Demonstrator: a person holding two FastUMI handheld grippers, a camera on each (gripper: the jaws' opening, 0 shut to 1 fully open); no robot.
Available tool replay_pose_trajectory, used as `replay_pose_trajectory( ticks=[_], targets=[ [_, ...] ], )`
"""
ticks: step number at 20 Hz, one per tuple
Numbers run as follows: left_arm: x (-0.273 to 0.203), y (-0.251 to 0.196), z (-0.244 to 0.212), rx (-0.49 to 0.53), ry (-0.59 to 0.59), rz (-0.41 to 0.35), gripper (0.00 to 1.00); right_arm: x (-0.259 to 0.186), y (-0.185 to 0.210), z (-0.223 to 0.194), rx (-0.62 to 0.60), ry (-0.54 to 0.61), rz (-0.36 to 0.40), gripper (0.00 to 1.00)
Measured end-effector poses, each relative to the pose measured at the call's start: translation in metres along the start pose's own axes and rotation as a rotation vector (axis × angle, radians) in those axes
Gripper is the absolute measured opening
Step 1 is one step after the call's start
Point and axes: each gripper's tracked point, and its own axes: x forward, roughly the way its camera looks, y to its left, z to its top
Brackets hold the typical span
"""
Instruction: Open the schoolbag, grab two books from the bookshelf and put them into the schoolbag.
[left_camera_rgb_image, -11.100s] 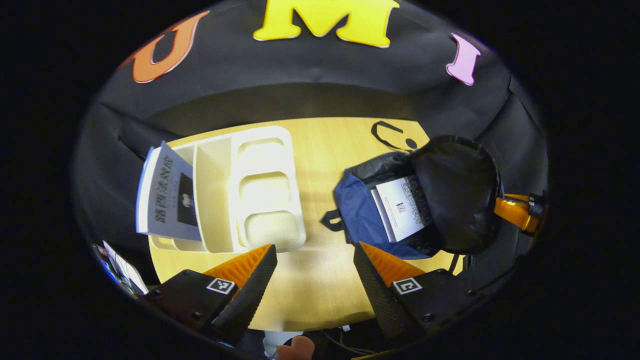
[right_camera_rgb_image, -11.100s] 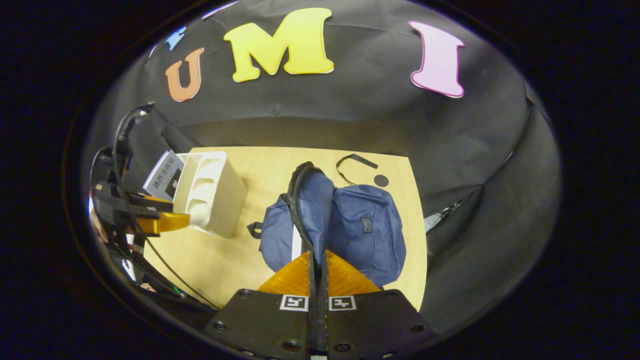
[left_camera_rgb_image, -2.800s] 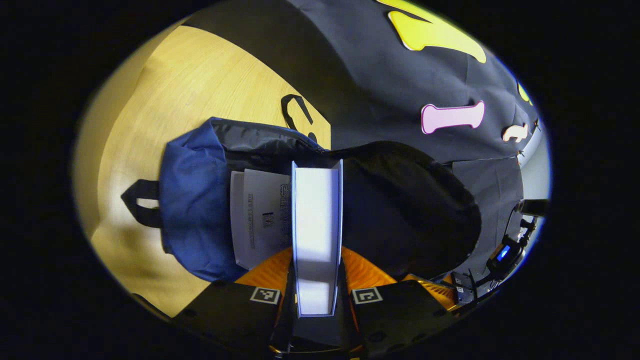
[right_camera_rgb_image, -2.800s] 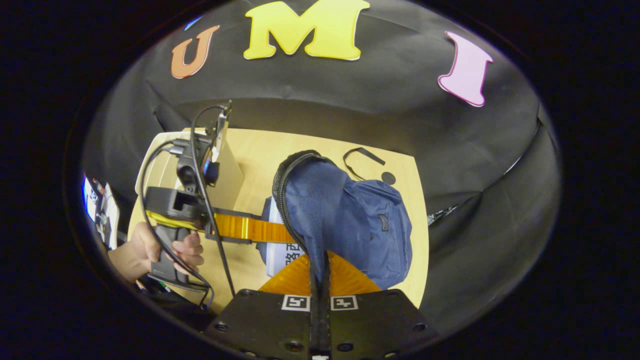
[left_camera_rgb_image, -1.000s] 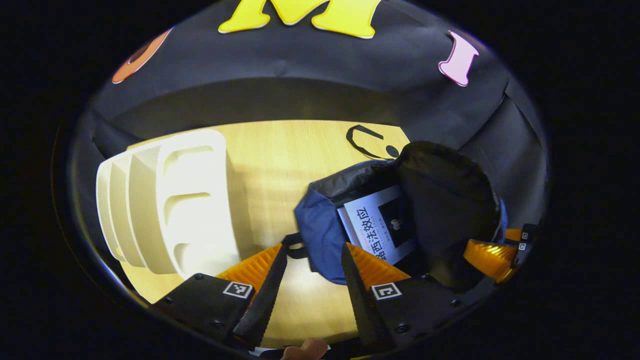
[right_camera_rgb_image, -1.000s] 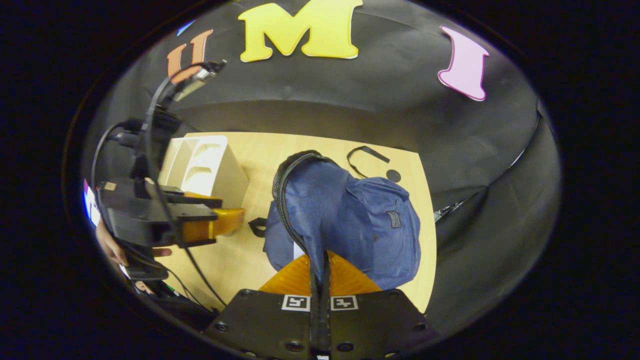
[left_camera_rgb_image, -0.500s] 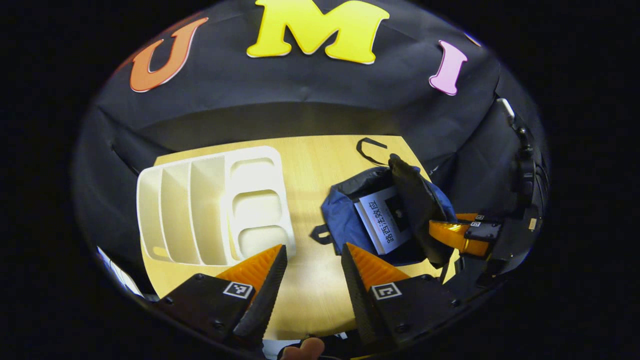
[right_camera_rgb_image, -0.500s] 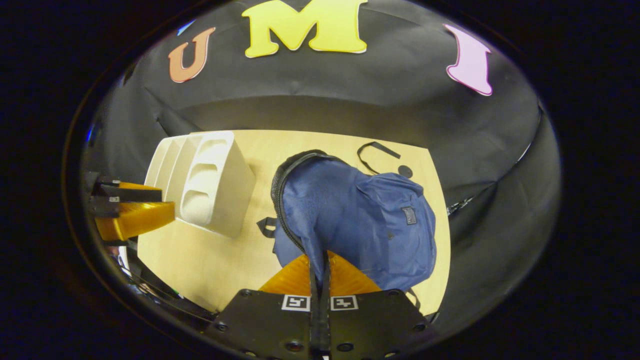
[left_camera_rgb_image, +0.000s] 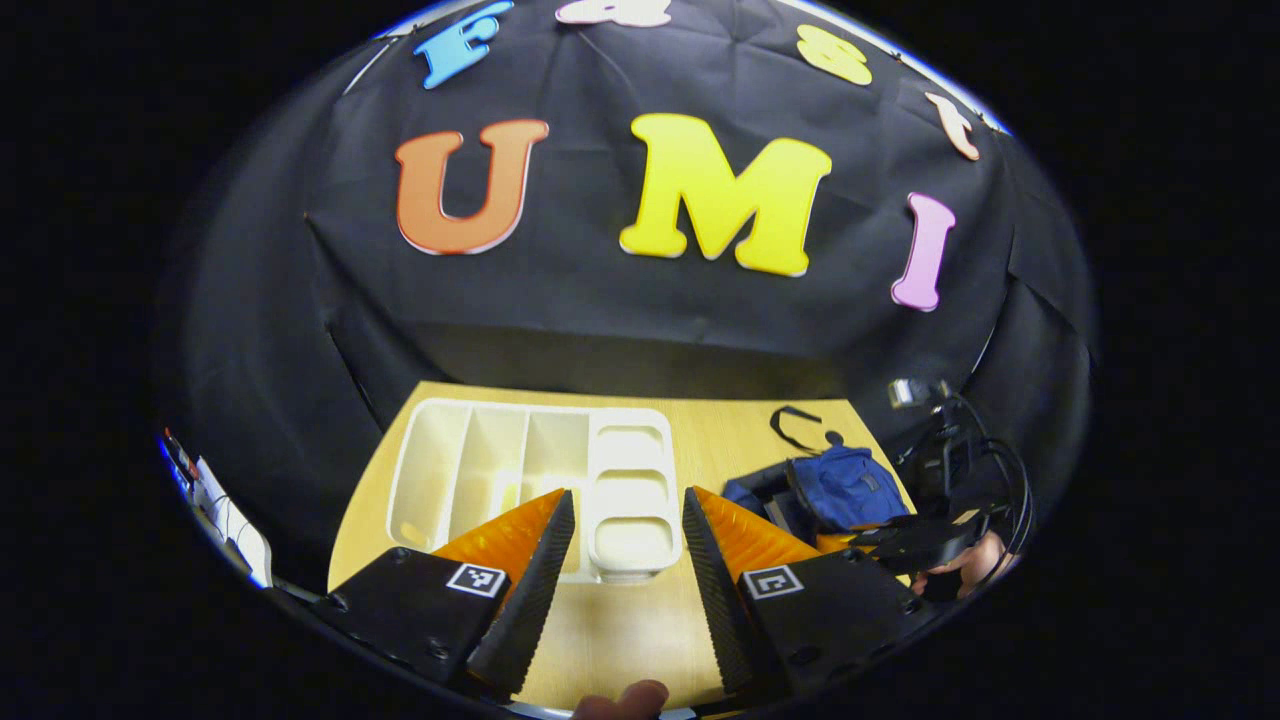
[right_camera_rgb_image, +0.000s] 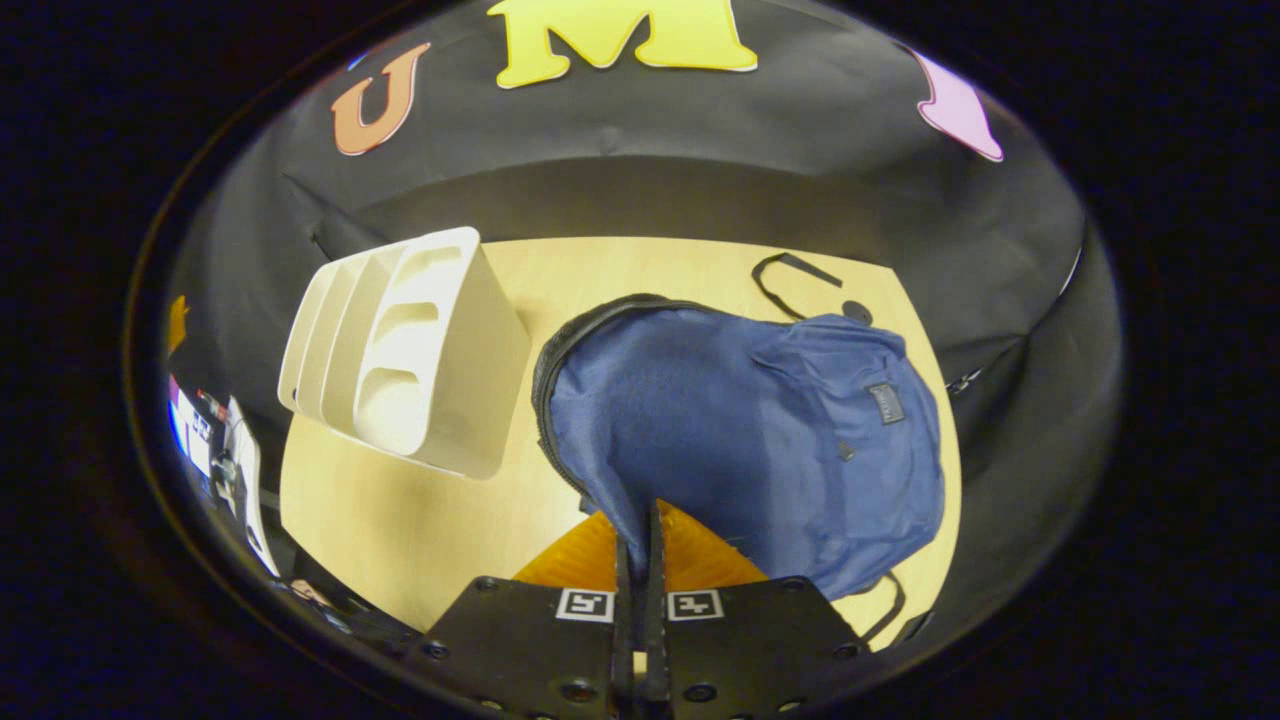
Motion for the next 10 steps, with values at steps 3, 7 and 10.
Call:
replay_pose_trajectory(
  ticks=[3,7,10],
  targets=[
    [-0.027,-0.001,0.022,0.039,-0.124,-0.002,0.72,0.004,0.027,-0.008,0.056,0.002,0.07,0.37],
    [-0.047,0.006,0.039,0.044,-0.237,0.001,0.78,-0.023,0.052,0.003,0.055,-0.122,0.104,0.9],
    [-0.065,0.004,0.048,0.052,-0.3,-0.015,0.88,-0.073,0.06,0.036,0.06,-0.335,0.098,0.97]
  ],
)
